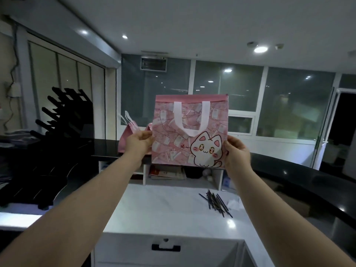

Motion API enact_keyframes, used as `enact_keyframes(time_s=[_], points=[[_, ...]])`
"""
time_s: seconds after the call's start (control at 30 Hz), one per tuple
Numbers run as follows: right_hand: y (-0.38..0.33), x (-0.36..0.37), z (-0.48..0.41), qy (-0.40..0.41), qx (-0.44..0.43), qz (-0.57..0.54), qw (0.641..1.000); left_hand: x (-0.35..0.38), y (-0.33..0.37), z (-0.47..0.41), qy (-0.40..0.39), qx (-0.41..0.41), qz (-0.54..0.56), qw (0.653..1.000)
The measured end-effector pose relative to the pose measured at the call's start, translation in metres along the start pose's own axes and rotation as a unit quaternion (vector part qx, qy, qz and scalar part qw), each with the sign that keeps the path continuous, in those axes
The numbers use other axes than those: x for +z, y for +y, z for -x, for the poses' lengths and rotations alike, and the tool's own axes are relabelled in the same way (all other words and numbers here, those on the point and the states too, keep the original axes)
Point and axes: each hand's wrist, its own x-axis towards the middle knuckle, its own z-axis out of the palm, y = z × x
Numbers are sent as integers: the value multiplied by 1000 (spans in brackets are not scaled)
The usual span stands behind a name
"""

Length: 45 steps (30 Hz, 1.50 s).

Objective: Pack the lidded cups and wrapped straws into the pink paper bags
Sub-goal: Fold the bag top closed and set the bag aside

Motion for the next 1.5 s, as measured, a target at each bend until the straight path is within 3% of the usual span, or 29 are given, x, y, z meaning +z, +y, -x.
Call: enact_keyframes(time_s=[0.3,0.47,0.73,0.83,0.93,0.97,1.0,1.1,1.17,1.33,1.5], points=[[49,35,-190,-13,-7,23,1000,51,-48,-161,25,-5,-32,999],[92,48,-270,32,-15,83,996,70,-117,-227,40,-18,-63,997],[141,60,-357,116,-82,156,978,109,-174,-329,-8,-35,-43,998],[138,66,-394,185,-149,242,941,136,-180,-361,-24,0,-43,999],[144,64,-424,231,-177,435,852,170,-195,-378,-37,12,-1,999],[150,65,-429,217,-167,474,837,182,-203,-381,-41,14,6,999],[159,65,-433,187,-157,475,845,195,-212,-382,-43,15,9,999],[196,56,-435,41,-109,335,935,232,-242,-380,-46,22,5,999],[223,40,-436,2,-63,292,954,253,-265,-376,-50,21,-9,998],[280,-7,-461,-64,-13,278,958,283,-328,-373,-41,-16,-48,998],[318,-38,-498,-131,15,273,953,300,-373,-376,-26,16,-111,993]])
